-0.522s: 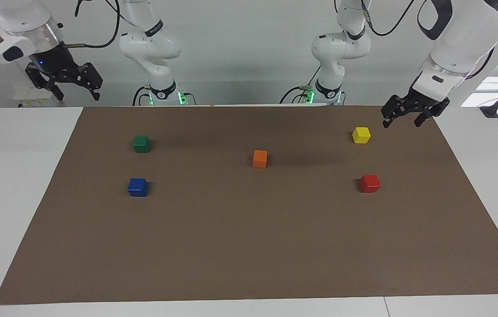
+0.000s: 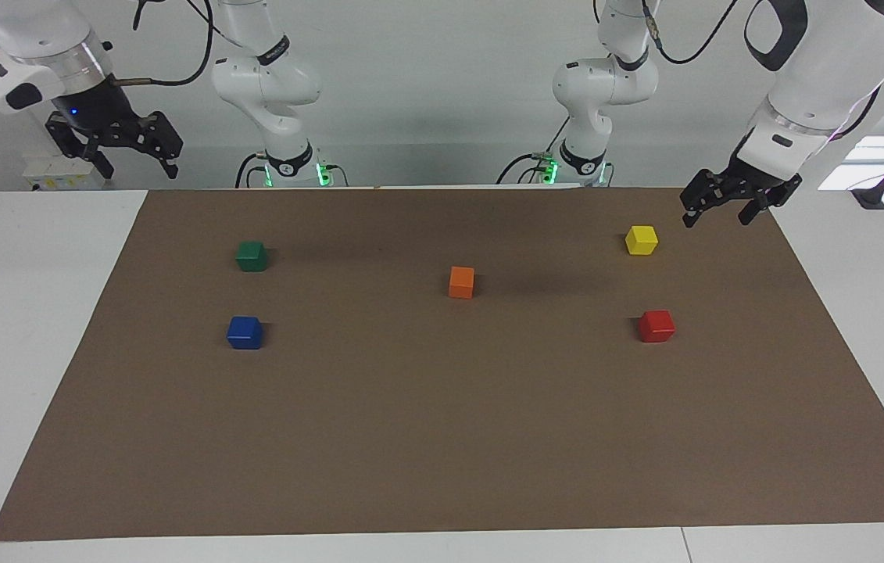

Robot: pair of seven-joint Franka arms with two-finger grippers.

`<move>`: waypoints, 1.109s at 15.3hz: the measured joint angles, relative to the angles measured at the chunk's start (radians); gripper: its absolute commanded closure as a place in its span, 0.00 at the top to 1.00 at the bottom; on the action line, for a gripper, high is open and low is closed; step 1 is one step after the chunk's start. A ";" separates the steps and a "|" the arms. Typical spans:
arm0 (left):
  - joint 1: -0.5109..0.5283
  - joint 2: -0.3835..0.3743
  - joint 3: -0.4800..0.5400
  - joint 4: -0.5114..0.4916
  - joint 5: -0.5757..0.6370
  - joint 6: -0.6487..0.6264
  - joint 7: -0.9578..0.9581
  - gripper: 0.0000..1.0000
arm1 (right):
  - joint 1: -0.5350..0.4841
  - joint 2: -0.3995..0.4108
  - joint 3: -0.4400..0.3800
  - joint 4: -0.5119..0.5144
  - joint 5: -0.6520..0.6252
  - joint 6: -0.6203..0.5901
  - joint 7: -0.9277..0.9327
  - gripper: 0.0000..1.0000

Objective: Transfer red block to right arm and stack on blue block
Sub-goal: 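Lower the left gripper onto the red cube and close it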

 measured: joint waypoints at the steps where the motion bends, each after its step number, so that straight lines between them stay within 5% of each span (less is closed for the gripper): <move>1: 0.002 -0.001 0.002 -0.010 0.000 0.022 -0.019 1.00 | 0.000 0.000 0.000 -0.002 0.000 0.000 0.000 1.00; 7: 0.021 0.042 0.002 -0.329 0.000 0.398 0.010 1.00 | 0.003 -0.024 0.001 -0.056 0.001 0.000 -0.031 1.00; 12: 0.050 0.155 0.005 -0.435 0.004 0.630 0.088 1.00 | -0.004 -0.052 -0.001 -0.109 0.005 0.000 -0.117 1.00; 17: 0.050 0.199 -0.003 -0.463 0.019 0.675 0.096 1.00 | -0.010 -0.145 -0.007 -0.311 0.085 0.105 -0.118 1.00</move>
